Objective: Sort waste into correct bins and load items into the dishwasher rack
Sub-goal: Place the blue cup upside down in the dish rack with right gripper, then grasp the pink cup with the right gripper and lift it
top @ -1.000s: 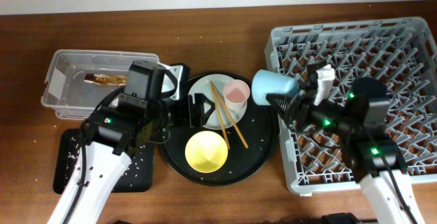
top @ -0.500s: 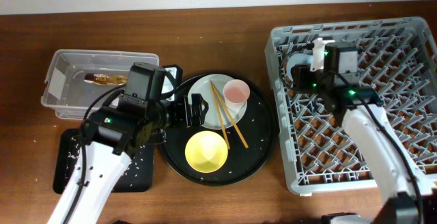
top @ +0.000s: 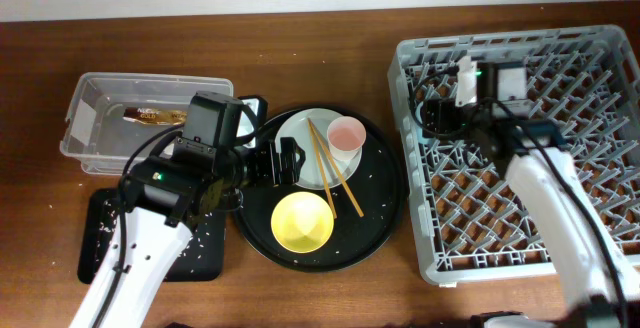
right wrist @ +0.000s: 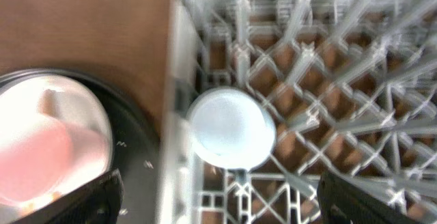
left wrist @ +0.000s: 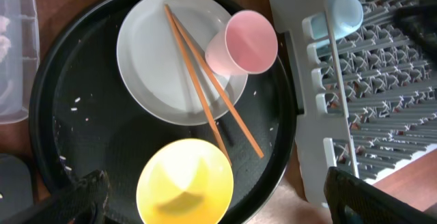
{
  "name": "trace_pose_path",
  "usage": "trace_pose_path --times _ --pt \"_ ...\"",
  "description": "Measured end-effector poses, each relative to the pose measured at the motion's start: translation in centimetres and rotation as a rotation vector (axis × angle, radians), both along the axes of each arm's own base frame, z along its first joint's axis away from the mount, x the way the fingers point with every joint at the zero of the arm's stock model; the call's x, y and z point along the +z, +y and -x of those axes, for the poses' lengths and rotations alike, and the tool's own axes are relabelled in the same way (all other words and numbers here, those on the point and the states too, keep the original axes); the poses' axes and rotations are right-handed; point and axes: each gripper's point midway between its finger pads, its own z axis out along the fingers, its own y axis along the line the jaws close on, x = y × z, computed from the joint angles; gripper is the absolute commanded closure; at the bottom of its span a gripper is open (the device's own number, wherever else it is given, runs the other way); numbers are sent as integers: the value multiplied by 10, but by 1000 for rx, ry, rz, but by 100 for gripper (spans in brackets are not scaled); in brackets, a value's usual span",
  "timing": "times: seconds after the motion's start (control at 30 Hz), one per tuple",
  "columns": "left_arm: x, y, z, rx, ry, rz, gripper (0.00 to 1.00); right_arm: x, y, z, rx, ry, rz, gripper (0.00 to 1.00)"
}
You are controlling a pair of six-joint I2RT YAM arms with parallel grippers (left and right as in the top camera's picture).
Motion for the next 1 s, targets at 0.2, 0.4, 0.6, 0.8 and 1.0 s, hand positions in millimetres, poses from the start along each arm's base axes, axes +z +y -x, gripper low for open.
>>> trace_pose_path --times 0.2,0.4,0.6,0.8,1.0 --pt "12 0 -17 35 -67 39 1 47 104 38 326 -56 -150 24" --pt "0 123 -39 445 18 31 1 -29 183 50 496 100 -53 25" --pt "-7 166 -32 578 53 0 1 -111 204 41 525 207 46 54" --pt "-7 166 -32 579 54 -1 1 -112 204 38 545 194 74 91" --pt "-7 166 -32 579 55 -1 1 -11 203 39 547 4 22 96"
